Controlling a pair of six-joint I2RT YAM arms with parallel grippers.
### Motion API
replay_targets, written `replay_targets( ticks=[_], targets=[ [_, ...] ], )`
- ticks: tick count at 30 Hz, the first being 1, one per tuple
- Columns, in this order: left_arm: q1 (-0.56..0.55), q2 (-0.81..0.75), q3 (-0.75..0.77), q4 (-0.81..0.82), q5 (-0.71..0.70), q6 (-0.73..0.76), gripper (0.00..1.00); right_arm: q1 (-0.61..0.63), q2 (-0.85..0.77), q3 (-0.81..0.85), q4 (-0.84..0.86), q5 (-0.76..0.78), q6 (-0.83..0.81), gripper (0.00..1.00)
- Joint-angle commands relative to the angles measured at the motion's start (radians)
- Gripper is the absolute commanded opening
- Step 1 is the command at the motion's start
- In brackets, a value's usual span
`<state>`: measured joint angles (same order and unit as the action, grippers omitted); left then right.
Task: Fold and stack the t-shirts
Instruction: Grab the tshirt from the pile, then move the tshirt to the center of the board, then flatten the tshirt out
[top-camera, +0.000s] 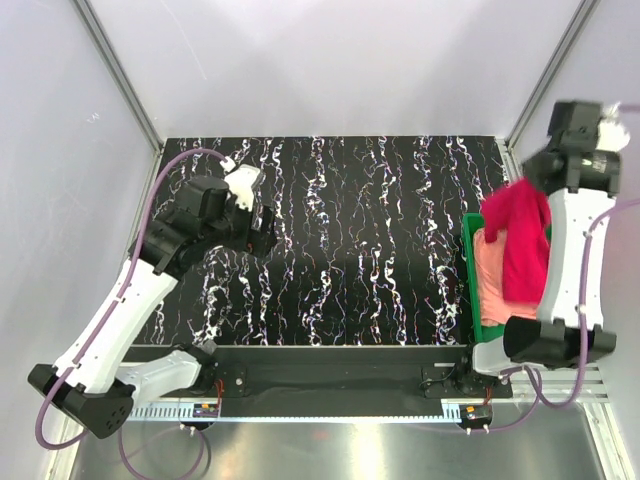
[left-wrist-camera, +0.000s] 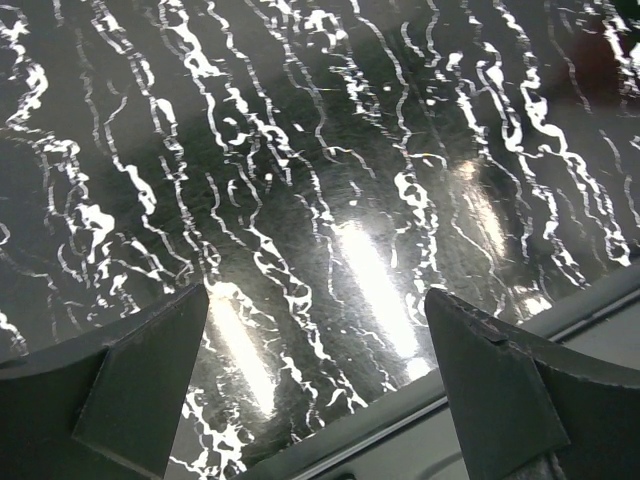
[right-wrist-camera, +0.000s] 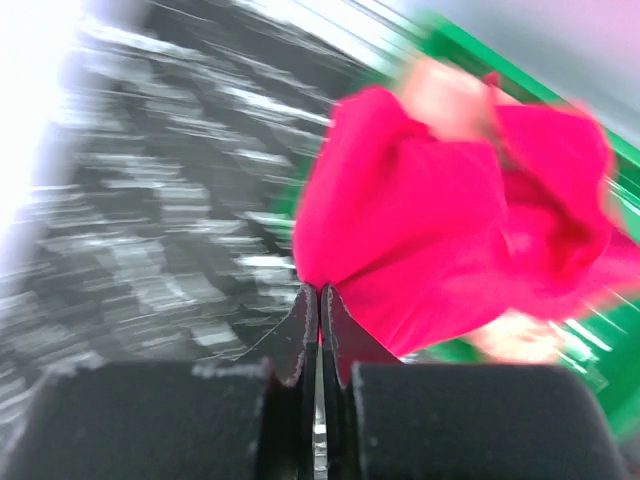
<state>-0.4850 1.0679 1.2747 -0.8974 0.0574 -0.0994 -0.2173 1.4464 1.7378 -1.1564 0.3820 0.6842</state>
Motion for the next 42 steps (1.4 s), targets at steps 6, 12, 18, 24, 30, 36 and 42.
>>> replay_targets(
  ticks=[6,12,18,24,30,36,42],
  targets=[
    [-0.010,-0.065,0.015,0.009,0.067,-0.141,0.95,0.358,0.104,0.782,-0.151,-0.372,-0.034,0.00],
    [-0.006,-0.184,-0.075,0.017,0.082,-0.281,0.94,0.510,-0.053,0.350,0.139,-0.724,0.037,0.19],
    [-0.004,-0.308,-0.080,-0.020,-0.007,-0.387,0.93,0.546,-0.343,-0.133,0.327,-0.864,0.068,0.62],
    [-0.004,-0.287,-0.202,0.083,0.039,-0.497,0.80,0.546,-0.483,-0.465,0.265,-0.770,-0.060,0.79],
    [-0.003,0.093,-0.184,0.095,0.011,-0.451,0.78,0.547,-0.327,-0.678,0.611,-0.899,-0.023,0.76],
    [0.141,0.320,-0.181,0.274,0.071,-0.460,0.80,0.547,0.023,-0.471,0.581,-0.747,-0.045,0.75],
    [0.215,0.590,0.043,0.217,0.067,-0.456,0.80,0.546,0.351,-0.168,0.483,-0.440,0.049,0.77]
  ],
)
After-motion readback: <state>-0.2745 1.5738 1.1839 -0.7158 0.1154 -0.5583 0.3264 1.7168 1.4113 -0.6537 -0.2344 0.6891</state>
